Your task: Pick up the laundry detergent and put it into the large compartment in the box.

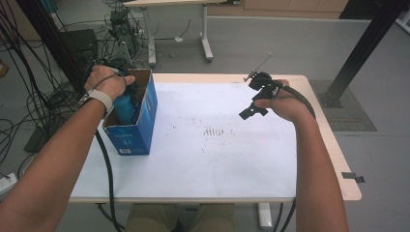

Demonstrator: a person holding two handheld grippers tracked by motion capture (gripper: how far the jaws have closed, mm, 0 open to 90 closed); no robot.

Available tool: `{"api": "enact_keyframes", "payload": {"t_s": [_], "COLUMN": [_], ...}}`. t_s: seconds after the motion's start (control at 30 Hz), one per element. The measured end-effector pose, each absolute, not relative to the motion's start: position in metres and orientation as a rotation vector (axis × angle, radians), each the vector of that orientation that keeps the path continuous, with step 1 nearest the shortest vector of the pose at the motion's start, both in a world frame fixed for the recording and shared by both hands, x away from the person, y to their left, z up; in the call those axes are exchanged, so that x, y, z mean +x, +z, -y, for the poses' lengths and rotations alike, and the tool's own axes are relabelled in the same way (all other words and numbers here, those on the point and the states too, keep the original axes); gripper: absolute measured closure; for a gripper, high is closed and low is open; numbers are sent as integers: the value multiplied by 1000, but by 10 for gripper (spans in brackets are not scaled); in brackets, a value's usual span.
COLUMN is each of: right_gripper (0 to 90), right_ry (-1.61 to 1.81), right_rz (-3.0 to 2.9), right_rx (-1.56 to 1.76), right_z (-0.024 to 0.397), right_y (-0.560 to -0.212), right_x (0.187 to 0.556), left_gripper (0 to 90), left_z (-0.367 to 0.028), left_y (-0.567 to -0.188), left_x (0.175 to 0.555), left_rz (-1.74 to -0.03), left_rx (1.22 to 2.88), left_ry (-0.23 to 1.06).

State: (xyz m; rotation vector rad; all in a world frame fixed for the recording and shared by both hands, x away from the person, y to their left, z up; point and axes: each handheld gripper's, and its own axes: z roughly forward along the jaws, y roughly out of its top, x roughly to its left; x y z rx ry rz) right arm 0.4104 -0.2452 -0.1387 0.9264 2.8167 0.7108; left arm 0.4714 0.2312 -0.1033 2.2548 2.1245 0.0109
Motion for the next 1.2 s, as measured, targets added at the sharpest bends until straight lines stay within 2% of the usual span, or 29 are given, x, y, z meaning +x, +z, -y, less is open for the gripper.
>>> {"api": "enact_keyframes", "payload": {"t_s": [1.2], "right_gripper": [116], "right_ry": [704], "right_rz": [-2827], "right_rx": [939], "right_z": [244], "right_y": [-144], "right_x": [413], "left_gripper": [382], "left_z": [-225], "left_y": [-145], "left_x": [474], "left_rz": [-2115], "left_rx": [2308], "left_ry": [-9]}}
